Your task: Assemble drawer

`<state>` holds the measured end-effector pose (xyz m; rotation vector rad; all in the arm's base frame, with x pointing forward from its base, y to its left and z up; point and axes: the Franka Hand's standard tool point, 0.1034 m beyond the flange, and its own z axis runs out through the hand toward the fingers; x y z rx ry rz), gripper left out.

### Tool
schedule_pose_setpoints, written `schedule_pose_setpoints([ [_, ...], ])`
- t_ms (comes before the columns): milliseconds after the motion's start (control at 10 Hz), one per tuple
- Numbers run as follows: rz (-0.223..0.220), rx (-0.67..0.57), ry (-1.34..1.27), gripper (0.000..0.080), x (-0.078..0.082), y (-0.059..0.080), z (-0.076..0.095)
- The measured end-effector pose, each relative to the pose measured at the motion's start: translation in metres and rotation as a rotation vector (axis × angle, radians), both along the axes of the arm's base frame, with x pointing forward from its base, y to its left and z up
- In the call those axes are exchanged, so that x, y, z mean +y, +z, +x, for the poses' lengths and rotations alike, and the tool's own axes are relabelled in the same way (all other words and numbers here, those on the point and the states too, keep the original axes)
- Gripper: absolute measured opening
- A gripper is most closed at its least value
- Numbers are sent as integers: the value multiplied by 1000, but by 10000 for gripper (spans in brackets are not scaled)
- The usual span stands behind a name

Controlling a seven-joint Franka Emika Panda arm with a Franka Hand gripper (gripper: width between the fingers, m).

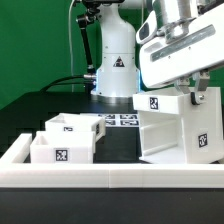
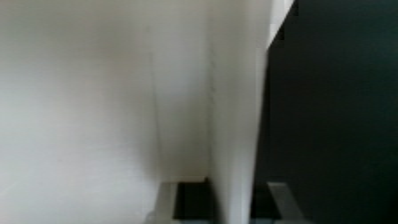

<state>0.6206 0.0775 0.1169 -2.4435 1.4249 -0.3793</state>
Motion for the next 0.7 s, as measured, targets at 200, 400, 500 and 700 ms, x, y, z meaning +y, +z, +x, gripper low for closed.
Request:
schedule_pose_setpoints([
  [200, 42, 8, -90, 56, -1, 1, 0],
  [400, 74, 15, -156, 57, -1, 1, 0],
  [500, 90, 20, -190, 57, -2, 0, 2],
  [700, 149, 42, -309, 57, -4, -1, 6],
])
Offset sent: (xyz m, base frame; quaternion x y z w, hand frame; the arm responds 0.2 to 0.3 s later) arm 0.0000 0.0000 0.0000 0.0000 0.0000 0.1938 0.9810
